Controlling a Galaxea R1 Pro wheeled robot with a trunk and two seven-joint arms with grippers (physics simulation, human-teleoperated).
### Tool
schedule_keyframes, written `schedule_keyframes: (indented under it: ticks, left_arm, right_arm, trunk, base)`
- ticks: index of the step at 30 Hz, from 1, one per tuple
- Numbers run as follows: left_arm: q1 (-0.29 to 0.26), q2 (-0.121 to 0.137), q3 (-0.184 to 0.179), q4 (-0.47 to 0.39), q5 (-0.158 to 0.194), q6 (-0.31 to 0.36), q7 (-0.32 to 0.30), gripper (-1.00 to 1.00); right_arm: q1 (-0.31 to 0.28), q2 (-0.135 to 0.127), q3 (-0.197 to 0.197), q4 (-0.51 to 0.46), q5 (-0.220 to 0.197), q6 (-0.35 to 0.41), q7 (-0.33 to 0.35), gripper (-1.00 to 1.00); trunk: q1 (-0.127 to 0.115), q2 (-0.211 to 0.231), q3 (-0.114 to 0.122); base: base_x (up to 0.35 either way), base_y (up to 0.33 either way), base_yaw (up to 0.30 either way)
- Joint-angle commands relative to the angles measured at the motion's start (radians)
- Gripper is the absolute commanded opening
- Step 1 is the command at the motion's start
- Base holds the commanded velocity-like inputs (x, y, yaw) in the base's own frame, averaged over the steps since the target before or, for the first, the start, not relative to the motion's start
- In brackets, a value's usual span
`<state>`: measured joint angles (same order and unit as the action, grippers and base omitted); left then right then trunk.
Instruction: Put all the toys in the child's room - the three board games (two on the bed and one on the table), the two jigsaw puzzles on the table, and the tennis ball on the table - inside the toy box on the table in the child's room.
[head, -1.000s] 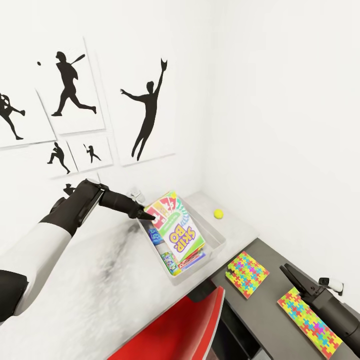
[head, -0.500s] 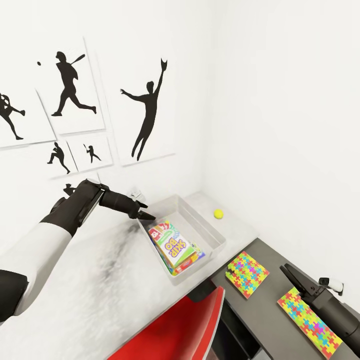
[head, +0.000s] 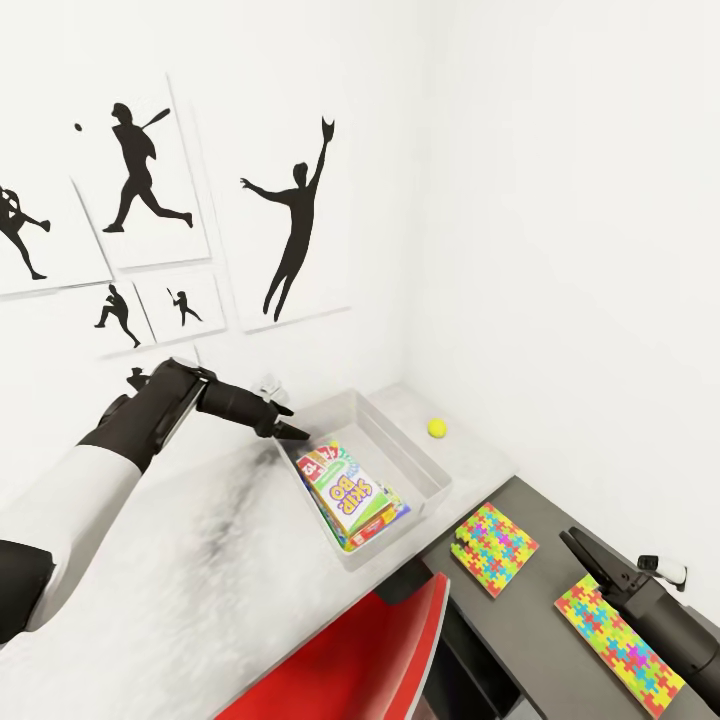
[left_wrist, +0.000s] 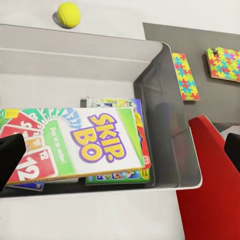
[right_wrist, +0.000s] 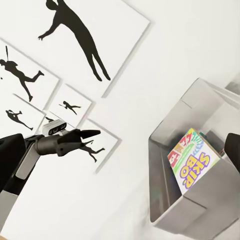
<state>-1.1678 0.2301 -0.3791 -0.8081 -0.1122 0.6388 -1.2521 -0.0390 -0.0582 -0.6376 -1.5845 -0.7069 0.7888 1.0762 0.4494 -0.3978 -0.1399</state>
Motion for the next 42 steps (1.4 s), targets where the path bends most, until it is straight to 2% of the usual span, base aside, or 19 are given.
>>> schedule_keyframes:
  ticks: [1, 7, 12, 13, 16, 19, 20, 24, 25, 26, 27, 33, 34, 38, 39, 42]
  left_arm:
    - [-0.001, 0.002, 0.0, -0.001, -0.004, 0.01, -0.005, 1.0]
    - [0.0, 0.016, 0.004, -0.002, 0.003, 0.014, -0.01, 1.0]
    - [0.002, 0.057, 0.017, -0.002, 0.008, 0.019, -0.053, 1.0]
    - [0.003, 0.076, 0.03, -0.002, 0.009, 0.021, -0.086, 1.0]
    - [0.005, 0.105, 0.061, -0.001, 0.009, 0.023, -0.141, 1.0]
    - [0.01, 0.139, 0.106, -0.001, 0.009, 0.025, -0.196, 1.0]
    - [0.016, 0.162, 0.142, -0.001, 0.01, 0.025, -0.227, 1.0]
    - [0.05, 0.203, 0.221, 0.005, 0.011, 0.027, -0.281, 1.0]
    - [0.065, 0.211, 0.24, 0.008, 0.011, 0.027, -0.292, 1.0]
    - [0.102, 0.224, 0.282, 0.013, 0.012, 0.026, -0.312, 1.0]
    - [0.123, 0.229, 0.304, 0.015, 0.012, 0.026, -0.319, 1.0]
    - [0.259, 0.242, 0.457, 0.021, 0.015, 0.027, -0.319, 1.0]
    - [0.304, 0.244, 0.515, 0.022, 0.016, 0.029, -0.319, 1.0]
    - [0.394, 0.244, 0.632, 0.023, 0.016, 0.045, -0.319, 1.0]
    - [0.437, 0.241, 0.683, 0.024, 0.016, 0.052, -0.319, 1.0]
    - [0.496, 0.238, 0.742, 0.024, 0.016, 0.058, -0.319, 1.0]
  right_arm:
    - [-0.001, 0.0, -0.001, 0.0, -0.003, 0.006, 0.001, 1.0]
    - [-0.001, 0.0, -0.001, 0.0, -0.003, 0.006, 0.001, 1.0]
    - [-0.001, 0.0, -0.004, 0.0, -0.003, 0.006, 0.002, 1.0]
    - [-0.001, 0.0, -0.007, 0.0, -0.003, 0.006, 0.002, 1.0]
    - [-0.001, 0.0, -0.01, 0.0, -0.004, 0.006, 0.002, 1.0]
    - [-0.001, 0.0, -0.012, 0.0, -0.004, 0.006, 0.002, 1.0]
    - [-0.001, 0.0, -0.013, 0.0, -0.004, 0.006, 0.002, 1.0]
    - [-0.001, 0.0, -0.014, 0.0, -0.004, 0.006, 0.002, 1.0]
    - [-0.001, 0.0, -0.014, 0.0, -0.005, 0.006, 0.002, 1.0]
    - [-0.001, 0.0, -0.014, 0.0, -0.004, 0.006, 0.002, 1.0]
    - [-0.001, 0.001, -0.014, 0.0, -0.004, 0.006, 0.002, 1.0]
    - [-0.001, 0.001, -0.014, 0.0, -0.005, 0.006, 0.002, 1.0]
    - [-0.001, 0.001, -0.014, 0.0, -0.005, 0.006, 0.002, 1.0]
    - [-0.001, 0.001, -0.013, 0.0, -0.005, 0.006, 0.002, 1.0]
    - [-0.001, 0.001, -0.013, 0.0, -0.004, 0.006, 0.002, 1.0]
    - [-0.001, 0.001, -0.013, 0.0, -0.005, 0.006, 0.002, 1.0]
  trunk:
    - [0.001, -0.002, -0.002]
    - [0.001, -0.002, 0.003]
    - [0.001, -0.002, 0.01]
    - [0.001, -0.002, 0.012]
    - [0.001, -0.002, 0.016]
    - [0.001, -0.002, 0.021]
    - [0.001, -0.002, 0.022]
    - [0.001, -0.002, 0.029]
    - [0.001, -0.002, 0.03]
    - [0.001, -0.002, 0.032]
    - [0.001, -0.002, 0.033]
    - [0.001, -0.002, 0.043]
    - [0.001, -0.002, 0.044]
    - [0.001, -0.002, 0.051]
    - [0.001, -0.002, 0.052]
    - [0.001, -0.002, 0.057]
  base:
    - [0.0, 0.0, 0.0]
    - [0.0, 0.0, 0.0]
    - [0.0, 0.0, 0.0]
    - [0.0, 0.0, 0.0]
    - [0.0, 0.0, 0.0]
    - [0.0, 0.0, 0.0]
    - [0.0, 0.0, 0.0]
    - [0.0, 0.0, 0.0]
    - [0.0, 0.0, 0.0]
    - [0.0, 0.0, 0.0]
    - [0.0, 0.0, 0.0]
    - [0.0, 0.0, 0.0]
    - [0.0, 0.0, 0.0]
    - [0.0, 0.0, 0.0]
    - [0.0, 0.0, 0.0]
    - [0.0, 0.0, -0.002]
